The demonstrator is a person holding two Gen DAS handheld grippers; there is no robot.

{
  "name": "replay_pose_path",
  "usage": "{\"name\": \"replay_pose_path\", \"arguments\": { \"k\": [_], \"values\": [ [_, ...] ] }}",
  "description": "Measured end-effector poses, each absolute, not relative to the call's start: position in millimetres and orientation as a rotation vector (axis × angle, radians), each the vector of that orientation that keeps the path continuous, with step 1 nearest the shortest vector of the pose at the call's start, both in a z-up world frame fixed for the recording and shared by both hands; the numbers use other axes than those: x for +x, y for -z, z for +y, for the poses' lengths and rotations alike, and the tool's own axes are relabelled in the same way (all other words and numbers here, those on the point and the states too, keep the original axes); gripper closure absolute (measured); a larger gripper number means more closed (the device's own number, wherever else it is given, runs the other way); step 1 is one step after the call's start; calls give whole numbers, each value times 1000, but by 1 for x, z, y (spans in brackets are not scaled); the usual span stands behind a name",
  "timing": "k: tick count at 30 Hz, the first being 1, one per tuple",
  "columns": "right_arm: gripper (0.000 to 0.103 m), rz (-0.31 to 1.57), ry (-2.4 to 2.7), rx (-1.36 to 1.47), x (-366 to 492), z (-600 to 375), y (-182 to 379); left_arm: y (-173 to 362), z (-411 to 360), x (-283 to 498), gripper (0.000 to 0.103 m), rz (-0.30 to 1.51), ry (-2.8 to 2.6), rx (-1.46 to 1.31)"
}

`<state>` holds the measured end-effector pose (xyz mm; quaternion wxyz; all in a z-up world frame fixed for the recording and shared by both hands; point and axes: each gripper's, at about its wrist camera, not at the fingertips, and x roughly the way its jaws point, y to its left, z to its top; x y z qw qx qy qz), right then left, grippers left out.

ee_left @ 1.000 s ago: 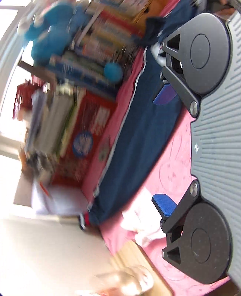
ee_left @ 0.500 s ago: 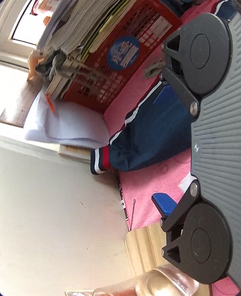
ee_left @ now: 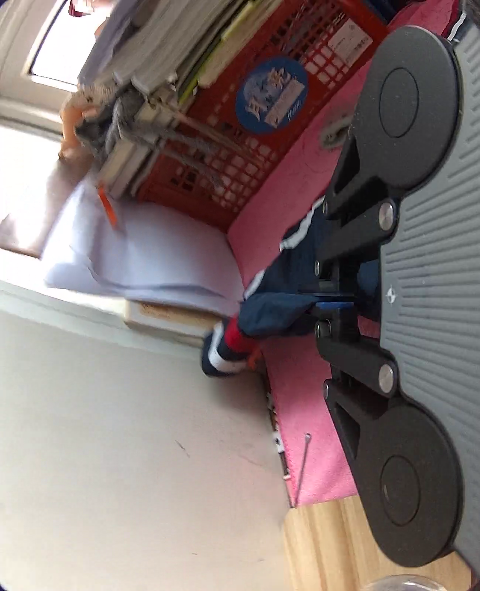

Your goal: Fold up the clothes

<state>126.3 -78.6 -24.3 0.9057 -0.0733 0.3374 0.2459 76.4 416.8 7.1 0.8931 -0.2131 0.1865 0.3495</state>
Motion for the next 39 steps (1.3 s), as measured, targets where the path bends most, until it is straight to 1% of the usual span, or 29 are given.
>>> {"name": "replay_pose_path", "arguments": {
  "k": [12,14,15,18,20,22,23,27,33,35,37,38,39],
  "values": [
    [0,697,-510,-143,127,-78,25,-97,188,34,99,51,-105,46],
    [0,695,-495,-80,126,-88,23,-86,137,39,98,99,15,120],
    [0,696,-483,-25,124,-96,23,-78,113,42,95,137,72,160],
    [0,698,-447,140,119,-122,21,-38,59,53,93,312,186,299],
    [0,699,-419,212,114,-142,19,-14,41,52,91,389,220,357],
    [0,699,-391,281,108,-163,18,1,32,43,89,405,245,372],
    [0,698,-376,315,105,-173,17,3,31,39,88,404,248,367],
    [0,715,-413,466,101,-196,15,7,30,24,79,402,256,343],
    [0,790,-537,812,109,-208,26,6,49,11,77,426,228,294],
    [0,805,-522,788,110,-199,25,6,64,6,75,431,190,278],
    [1,798,-487,695,110,-183,18,5,78,2,72,437,151,263],
    [10,802,-461,631,111,-172,15,5,85,0,71,440,131,255],
    [38,806,-435,566,111,-161,12,4,92,-2,68,442,112,248]
  ]
}}
